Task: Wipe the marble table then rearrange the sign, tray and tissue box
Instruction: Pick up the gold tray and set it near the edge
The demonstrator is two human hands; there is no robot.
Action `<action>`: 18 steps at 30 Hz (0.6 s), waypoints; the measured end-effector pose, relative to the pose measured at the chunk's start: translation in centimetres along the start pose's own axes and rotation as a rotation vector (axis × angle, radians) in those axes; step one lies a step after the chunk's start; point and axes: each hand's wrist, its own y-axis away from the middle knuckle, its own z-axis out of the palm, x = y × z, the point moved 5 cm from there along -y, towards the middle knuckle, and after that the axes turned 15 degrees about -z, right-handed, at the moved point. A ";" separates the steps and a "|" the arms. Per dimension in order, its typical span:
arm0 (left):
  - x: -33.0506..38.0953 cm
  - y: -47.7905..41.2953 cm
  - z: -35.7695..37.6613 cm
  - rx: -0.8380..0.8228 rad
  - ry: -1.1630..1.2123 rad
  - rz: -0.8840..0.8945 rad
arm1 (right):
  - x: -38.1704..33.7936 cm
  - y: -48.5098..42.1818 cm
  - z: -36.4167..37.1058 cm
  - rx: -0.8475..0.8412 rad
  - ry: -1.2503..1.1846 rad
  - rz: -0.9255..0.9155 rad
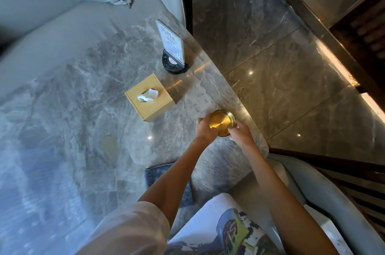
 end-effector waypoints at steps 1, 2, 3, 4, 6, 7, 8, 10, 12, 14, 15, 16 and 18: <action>-0.3 0.0 0.0 0.004 0.007 0.003 | -0.1 0.1 0.0 -0.014 0.015 -0.004; -0.6 0.1 -0.2 0.008 0.015 0.005 | -0.1 0.1 0.0 -0.034 0.042 -0.012; -1.0 0.2 -0.5 0.016 0.023 0.007 | 0.0 0.2 0.0 -0.042 0.083 -0.018; -1.5 0.4 -0.9 0.026 0.032 0.012 | 0.0 0.3 -0.2 -0.044 0.139 -0.034; -3.0 0.8 -2.2 0.051 0.077 0.029 | 0.2 0.8 -0.6 -0.012 0.263 -0.097; -4.1 1.0 -3.1 0.062 0.121 0.030 | 0.0 1.4 -0.8 0.020 0.317 -0.131; -5.5 1.2 -4.1 0.068 0.178 0.020 | -0.7 2.3 -1.0 0.060 0.343 -0.169; -8.7 1.9 -6.5 0.093 0.259 -0.011 | -1.5 4.3 -1.1 0.133 0.338 -0.234; -12.6 3.0 -8.9 0.124 0.319 -0.038 | -2.0 6.5 -0.3 0.116 0.306 -0.251; -17.2 4.4 -10.6 0.141 0.383 -0.087 | -2.0 8.7 1.6 0.030 0.265 -0.241; -19.5 5.1 -11.3 0.166 0.406 -0.109 | -1.7 9.5 2.9 -0.012 0.248 -0.236; -21.7 6.0 -11.9 0.191 0.433 -0.127 | -1.3 10.4 4.3 -0.048 0.248 -0.231; -25.7 7.4 -12.7 0.235 0.484 -0.177 | -0.3 12.0 7.2 -0.101 0.284 -0.194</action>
